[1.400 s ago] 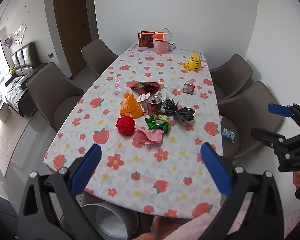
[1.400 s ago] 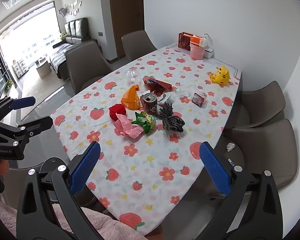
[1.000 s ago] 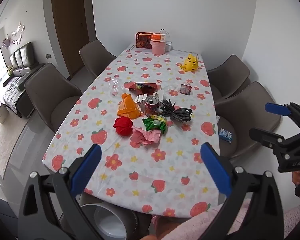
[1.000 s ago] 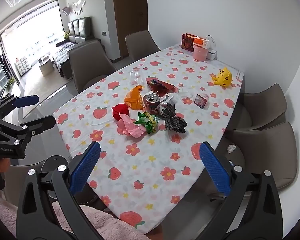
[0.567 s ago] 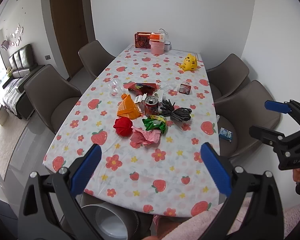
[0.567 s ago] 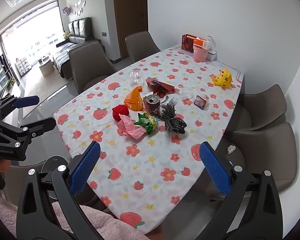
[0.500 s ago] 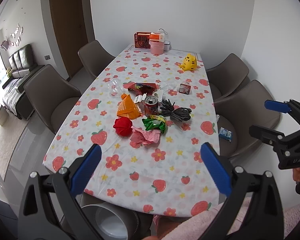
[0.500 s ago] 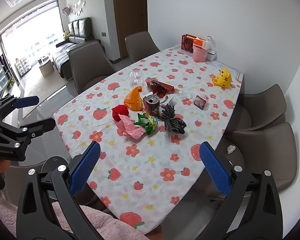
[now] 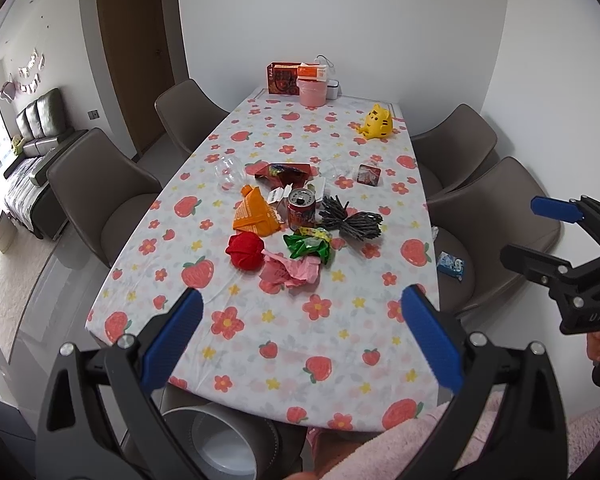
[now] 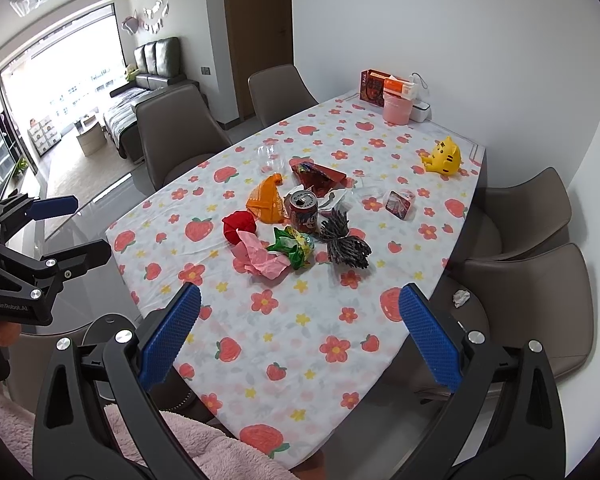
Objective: Collect trash
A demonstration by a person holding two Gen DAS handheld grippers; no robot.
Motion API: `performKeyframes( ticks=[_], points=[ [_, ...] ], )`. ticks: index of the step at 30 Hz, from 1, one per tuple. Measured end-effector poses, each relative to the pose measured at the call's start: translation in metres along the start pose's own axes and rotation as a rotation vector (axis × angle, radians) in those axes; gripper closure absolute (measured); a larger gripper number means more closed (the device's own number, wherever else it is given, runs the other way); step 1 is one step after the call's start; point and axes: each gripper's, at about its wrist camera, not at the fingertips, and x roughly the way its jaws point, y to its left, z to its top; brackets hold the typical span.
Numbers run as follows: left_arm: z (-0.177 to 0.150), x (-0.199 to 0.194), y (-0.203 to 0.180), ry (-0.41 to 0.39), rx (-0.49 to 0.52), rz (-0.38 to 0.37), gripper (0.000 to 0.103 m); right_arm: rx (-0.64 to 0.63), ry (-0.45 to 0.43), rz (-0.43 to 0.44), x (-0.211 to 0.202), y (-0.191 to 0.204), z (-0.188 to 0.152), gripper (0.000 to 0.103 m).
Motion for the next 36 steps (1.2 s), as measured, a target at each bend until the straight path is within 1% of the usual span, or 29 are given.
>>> performKeyframes(
  ticks=[36],
  points=[
    [0.0010, 0.0001, -0.0015, 0.000, 0.006, 0.001, 0.004, 0.002, -0.004, -0.001, -0.0021, 0.0000, -0.0014, 0.007]
  ],
)
